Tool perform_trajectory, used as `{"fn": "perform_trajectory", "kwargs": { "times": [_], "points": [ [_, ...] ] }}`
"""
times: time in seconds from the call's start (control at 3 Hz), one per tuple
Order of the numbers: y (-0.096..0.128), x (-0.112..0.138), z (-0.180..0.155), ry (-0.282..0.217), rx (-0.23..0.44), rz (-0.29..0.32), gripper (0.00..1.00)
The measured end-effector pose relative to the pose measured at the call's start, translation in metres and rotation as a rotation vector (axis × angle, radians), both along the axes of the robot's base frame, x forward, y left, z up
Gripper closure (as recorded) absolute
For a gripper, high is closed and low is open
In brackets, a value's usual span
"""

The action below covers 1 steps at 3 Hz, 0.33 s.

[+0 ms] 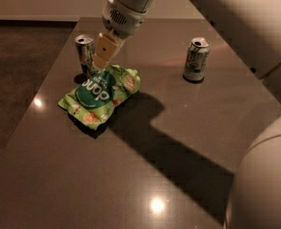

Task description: Move green rice chip bag near redbull can

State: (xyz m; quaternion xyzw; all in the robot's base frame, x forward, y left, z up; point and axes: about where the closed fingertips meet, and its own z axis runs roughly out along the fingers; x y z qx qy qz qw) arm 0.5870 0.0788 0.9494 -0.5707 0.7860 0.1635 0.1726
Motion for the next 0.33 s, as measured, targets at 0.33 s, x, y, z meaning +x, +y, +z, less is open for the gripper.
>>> {"fn": "perform_trajectory", "kwargs": {
  "times": [0.33],
  "points": [
    [0.0017, 0.0005, -0.0008, -0.001, 0.002, 0.001, 0.00]
  ]
}}
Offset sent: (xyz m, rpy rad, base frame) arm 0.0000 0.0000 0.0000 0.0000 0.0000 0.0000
